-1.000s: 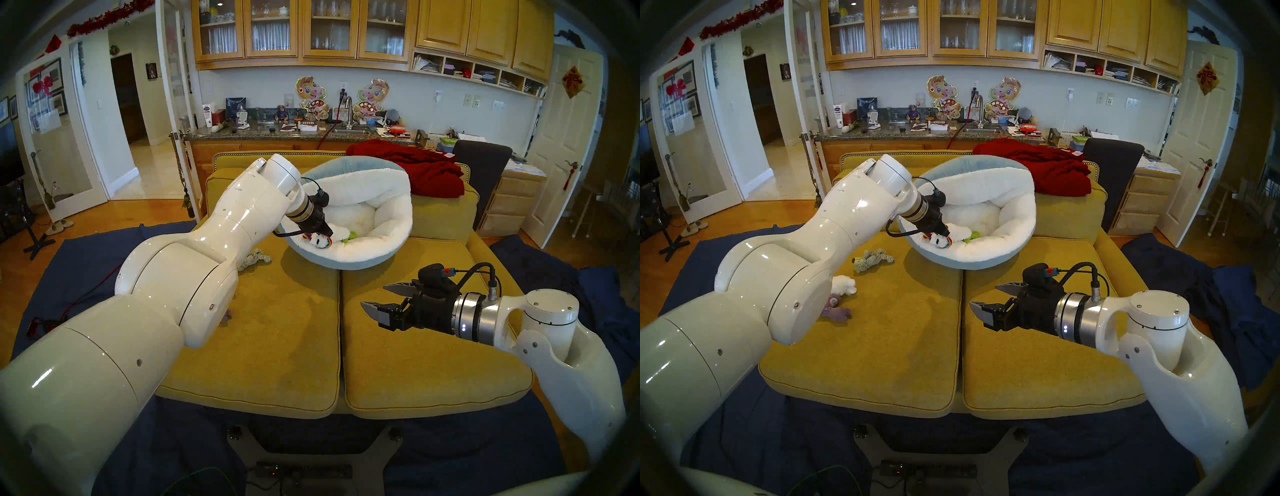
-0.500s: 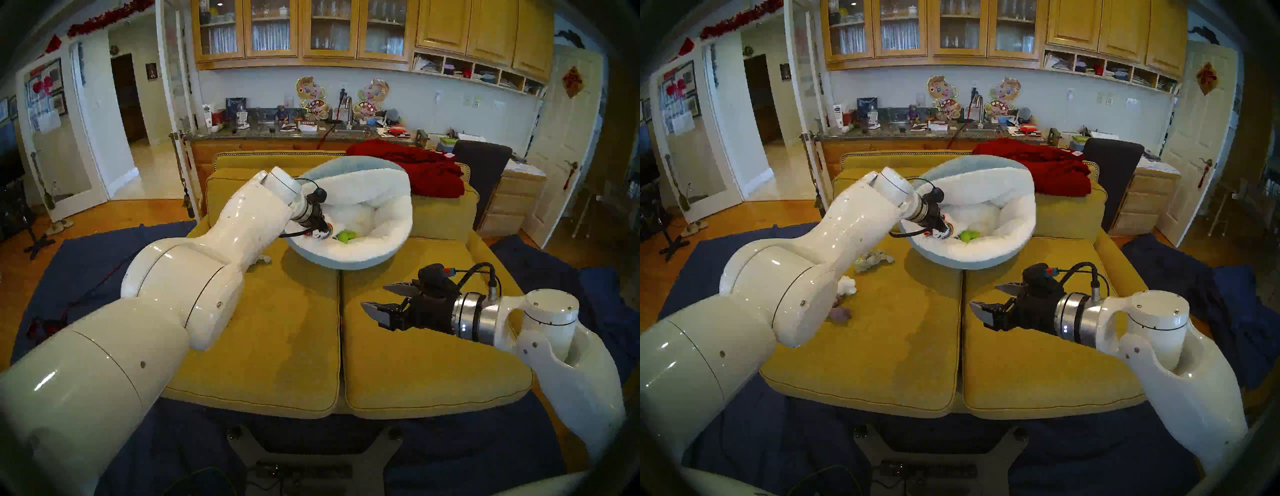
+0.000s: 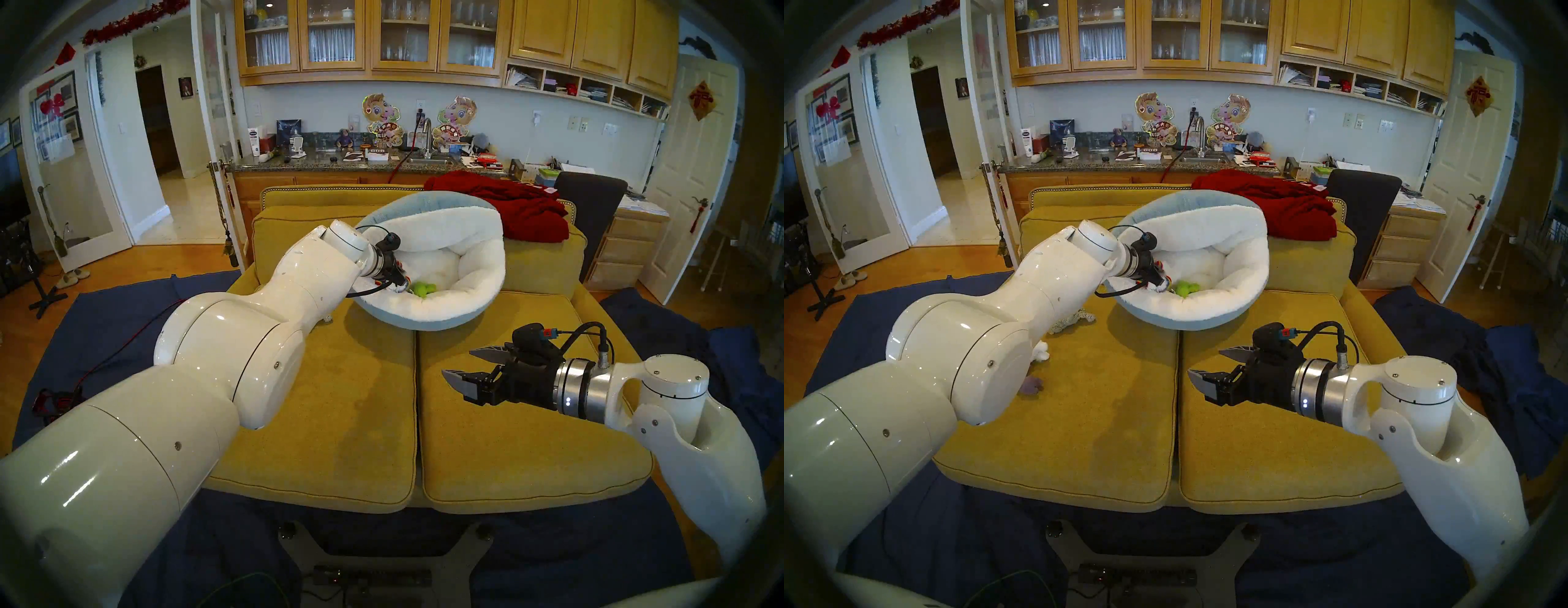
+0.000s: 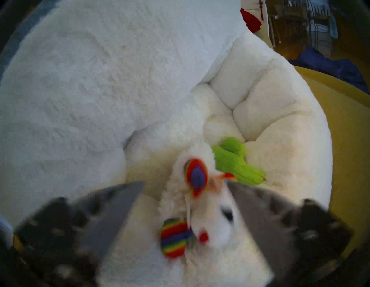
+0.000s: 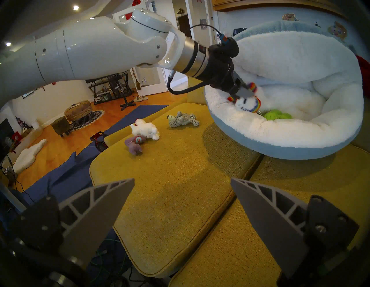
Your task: Put toys into dog bed
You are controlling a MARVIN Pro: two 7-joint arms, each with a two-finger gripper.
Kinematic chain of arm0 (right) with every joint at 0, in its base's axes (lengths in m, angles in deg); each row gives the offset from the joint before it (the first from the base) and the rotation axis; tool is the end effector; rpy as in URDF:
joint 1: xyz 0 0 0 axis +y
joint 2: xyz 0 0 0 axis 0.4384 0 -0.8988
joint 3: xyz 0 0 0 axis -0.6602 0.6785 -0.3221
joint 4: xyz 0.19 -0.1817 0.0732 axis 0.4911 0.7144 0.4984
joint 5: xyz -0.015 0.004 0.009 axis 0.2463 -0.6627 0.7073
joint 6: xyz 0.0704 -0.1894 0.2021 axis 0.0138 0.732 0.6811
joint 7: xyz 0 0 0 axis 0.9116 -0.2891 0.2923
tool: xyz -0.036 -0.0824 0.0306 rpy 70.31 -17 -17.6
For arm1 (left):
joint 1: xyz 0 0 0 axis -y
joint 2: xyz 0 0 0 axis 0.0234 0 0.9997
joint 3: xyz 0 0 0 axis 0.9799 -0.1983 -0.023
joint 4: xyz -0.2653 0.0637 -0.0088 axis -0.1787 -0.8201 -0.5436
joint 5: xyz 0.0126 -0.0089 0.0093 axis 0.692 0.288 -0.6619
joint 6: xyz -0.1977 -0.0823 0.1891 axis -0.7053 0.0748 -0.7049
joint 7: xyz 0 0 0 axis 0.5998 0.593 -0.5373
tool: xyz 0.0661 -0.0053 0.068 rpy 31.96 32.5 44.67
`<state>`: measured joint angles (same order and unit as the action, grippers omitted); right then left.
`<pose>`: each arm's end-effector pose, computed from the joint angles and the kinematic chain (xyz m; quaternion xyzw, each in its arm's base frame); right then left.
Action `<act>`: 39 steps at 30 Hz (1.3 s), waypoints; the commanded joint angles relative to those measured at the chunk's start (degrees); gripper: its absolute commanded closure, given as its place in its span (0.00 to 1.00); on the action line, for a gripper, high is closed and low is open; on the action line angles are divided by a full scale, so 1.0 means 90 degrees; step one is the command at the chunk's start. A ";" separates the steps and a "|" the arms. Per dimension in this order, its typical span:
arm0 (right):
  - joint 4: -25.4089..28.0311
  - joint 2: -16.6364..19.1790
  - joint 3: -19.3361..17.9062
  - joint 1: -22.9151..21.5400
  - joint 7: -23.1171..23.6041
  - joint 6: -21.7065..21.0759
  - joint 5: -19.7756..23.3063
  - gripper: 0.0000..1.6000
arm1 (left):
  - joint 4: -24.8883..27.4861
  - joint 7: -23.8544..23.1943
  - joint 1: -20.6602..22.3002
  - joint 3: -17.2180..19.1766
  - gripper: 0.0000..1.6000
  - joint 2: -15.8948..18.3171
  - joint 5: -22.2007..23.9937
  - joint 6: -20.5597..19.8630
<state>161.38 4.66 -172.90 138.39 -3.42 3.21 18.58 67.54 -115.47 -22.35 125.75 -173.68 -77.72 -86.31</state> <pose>0.2697 -0.0336 -0.1830 -0.7960 -0.2629 -0.4712 0.2742 0.6009 -0.1175 -0.1996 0.7977 -0.3741 0.4720 0.0308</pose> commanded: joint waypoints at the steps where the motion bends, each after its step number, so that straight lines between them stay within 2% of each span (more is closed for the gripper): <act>1: 0.0127 0.0000 -0.0089 -0.0110 -0.0004 0.0059 -0.0003 0.00 | 0.0059 -0.0175 0.0528 0.0127 0.00 -0.0020 0.0125 0.0184; 7: 0.0123 0.0001 -0.0086 -0.0110 -0.0003 0.0056 -0.0002 0.00 | 0.0166 -0.0629 0.0703 0.0287 0.00 0.0002 0.0281 -0.0268; 14: 0.0107 0.0003 -0.0075 -0.0105 0.0001 0.0049 0.0001 0.00 | 0.0470 -0.1144 0.0782 0.0366 0.00 0.0079 0.0368 -0.0417; 21: 0.0092 0.0004 -0.0065 -0.0100 0.0002 0.0043 0.0003 0.00 | 0.0636 -0.1730 0.0569 0.0365 0.00 0.0352 0.0371 -0.0844; 29: 0.0070 0.0004 -0.0051 -0.0087 0.0003 0.0035 0.0004 0.00 | 0.0765 -0.2212 0.0421 0.0357 0.00 0.0545 0.0382 -0.1125; 39: 0.0045 0.0004 -0.0034 -0.0077 0.0004 0.0030 0.0005 0.00 | 0.1014 -0.2572 0.0441 0.0417 0.00 0.0835 0.0403 -0.1279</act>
<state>161.08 4.66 -172.73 138.42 -3.42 3.18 18.60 73.27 -136.58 -21.26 128.72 -168.14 -74.69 -97.89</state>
